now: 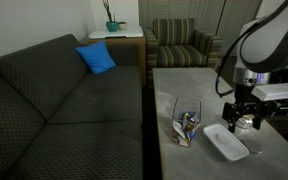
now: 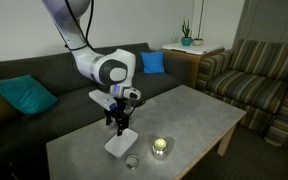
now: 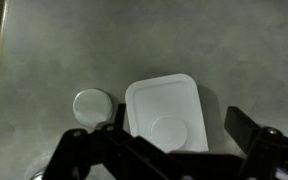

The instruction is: Put the lid on the container

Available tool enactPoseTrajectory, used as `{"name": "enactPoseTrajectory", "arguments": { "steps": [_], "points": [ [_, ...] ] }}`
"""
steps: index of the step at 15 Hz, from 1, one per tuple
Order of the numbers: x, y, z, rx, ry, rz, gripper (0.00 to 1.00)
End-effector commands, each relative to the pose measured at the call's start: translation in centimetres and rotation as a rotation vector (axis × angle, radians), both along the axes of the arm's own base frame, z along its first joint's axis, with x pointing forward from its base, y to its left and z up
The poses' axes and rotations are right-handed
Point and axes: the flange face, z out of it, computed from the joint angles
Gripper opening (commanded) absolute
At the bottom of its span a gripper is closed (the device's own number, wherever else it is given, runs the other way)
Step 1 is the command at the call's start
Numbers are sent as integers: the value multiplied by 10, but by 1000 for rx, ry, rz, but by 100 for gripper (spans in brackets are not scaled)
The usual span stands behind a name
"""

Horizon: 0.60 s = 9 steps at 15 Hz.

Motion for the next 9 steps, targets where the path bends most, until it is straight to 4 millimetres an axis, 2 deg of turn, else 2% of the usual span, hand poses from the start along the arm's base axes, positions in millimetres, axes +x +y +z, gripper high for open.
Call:
{"name": "enactPoseTrajectory", "arguments": {
  "steps": [1,7,9],
  "points": [
    [3,-1,-2,3,5,-2,100],
    [7,1,0,8,5,-1,100],
    [7,4,-2,-2,-43,14,100]
  ]
}}
